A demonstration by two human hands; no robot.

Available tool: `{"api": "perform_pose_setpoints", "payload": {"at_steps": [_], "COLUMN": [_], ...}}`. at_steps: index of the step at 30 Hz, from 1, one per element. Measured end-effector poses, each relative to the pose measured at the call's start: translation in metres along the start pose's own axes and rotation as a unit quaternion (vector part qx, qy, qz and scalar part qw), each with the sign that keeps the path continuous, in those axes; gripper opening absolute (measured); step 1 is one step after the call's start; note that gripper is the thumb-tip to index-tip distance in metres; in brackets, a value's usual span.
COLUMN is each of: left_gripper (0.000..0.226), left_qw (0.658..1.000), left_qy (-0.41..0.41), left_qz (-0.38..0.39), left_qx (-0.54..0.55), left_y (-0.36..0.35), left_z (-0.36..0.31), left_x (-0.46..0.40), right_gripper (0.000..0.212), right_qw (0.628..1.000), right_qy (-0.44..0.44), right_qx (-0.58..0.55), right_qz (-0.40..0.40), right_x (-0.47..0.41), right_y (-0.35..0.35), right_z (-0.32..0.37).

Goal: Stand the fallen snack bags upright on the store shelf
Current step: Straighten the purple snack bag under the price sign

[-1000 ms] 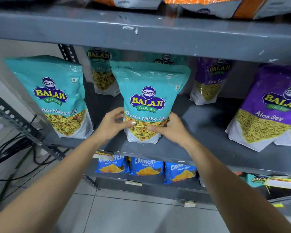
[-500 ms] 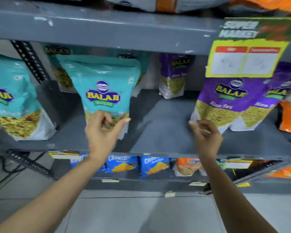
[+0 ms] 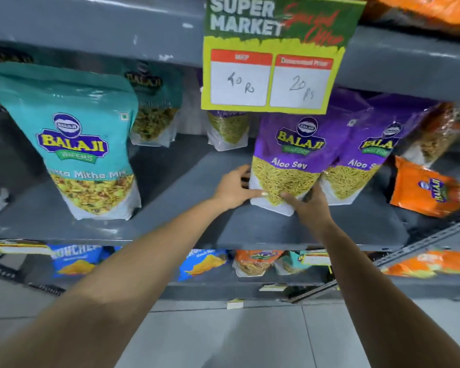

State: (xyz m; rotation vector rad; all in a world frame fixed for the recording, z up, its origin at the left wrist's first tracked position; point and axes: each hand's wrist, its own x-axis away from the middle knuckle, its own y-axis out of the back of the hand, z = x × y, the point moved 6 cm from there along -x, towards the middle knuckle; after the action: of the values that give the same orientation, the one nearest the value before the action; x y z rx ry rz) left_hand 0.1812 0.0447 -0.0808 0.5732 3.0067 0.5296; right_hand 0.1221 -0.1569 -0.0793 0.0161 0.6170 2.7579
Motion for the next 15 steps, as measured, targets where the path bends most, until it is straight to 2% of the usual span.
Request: {"api": "perform_pose_setpoints", "payload": {"at_steps": [2,5,7,9,11,12,15], "left_gripper": [0.059,0.059,0.062,0.06,0.048,0.04,0.014], "left_qw": [0.997,0.993,0.994,0.997,0.984,0.973,0.947], "left_qy": [-0.006,0.004,0.023,0.017,-0.036,-0.065,-0.122], "left_qz": [-0.062,-0.099,-0.086,-0.073,-0.104,-0.128,-0.195], "left_qx": [-0.049,-0.068,-0.056,0.025,0.139,0.183,0.226], "left_y": [0.013,0.033,0.044,0.057,0.075,0.085,0.112], "left_z": [0.009,0.02,0.022,0.011,-0.015,-0.03,-0.071], "left_x": [0.013,0.037,0.047,0.052,0.053,0.051,0.046], "right_gripper": [0.068,0.068,0.054,0.04,0.024,0.009,0.028], "right_qw": [0.999,0.996,0.989,0.978,0.978,0.977,0.968], "right_qy": [0.004,0.003,-0.004,-0.007,0.005,0.01,0.031], "right_qx": [0.01,-0.002,-0.02,-0.077,-0.144,-0.182,-0.247], "right_qz": [0.04,0.094,0.147,0.192,0.148,0.113,0.038], "right_x": [0.001,0.009,0.014,0.017,0.013,0.011,-0.002], "right_y": [-0.011,-0.031,-0.039,-0.034,-0.014,-0.002,0.02], "right_z": [0.002,0.008,0.017,0.037,0.07,0.089,0.131]}}
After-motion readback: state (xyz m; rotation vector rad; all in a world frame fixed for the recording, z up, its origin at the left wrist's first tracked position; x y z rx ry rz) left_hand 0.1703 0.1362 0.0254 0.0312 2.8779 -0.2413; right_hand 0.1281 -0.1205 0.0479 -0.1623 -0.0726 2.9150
